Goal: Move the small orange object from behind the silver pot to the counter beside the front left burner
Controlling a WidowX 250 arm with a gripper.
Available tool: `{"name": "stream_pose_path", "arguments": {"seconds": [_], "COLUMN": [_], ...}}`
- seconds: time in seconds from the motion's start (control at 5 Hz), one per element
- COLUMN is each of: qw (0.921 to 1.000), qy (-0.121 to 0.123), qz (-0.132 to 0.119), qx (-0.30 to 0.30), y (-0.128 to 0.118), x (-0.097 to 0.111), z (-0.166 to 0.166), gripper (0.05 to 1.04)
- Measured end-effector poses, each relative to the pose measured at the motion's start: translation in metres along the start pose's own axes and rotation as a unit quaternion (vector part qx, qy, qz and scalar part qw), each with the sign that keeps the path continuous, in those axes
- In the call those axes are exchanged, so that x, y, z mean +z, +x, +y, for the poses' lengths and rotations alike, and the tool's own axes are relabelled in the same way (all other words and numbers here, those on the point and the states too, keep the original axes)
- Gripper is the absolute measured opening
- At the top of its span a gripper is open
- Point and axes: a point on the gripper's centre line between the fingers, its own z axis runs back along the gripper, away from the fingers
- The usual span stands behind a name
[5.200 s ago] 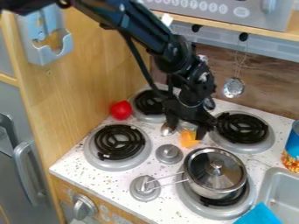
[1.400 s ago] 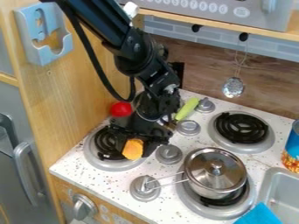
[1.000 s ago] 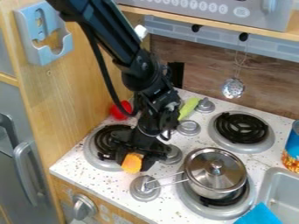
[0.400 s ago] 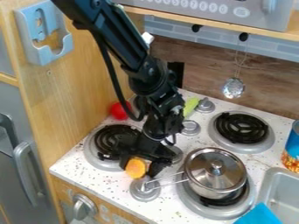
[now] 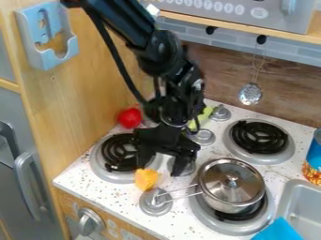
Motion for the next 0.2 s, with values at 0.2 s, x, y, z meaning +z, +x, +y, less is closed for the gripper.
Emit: {"name": "stream_pose_path", "arguments": {"seconds": [0.2], "qw": [0.9991], "qy": [-0.036], "qz": [-0.015], "qx": [-0.016], "y": [0.0073], "x": [0.0549], "z": [0.0091], "gripper": [1.008]}}
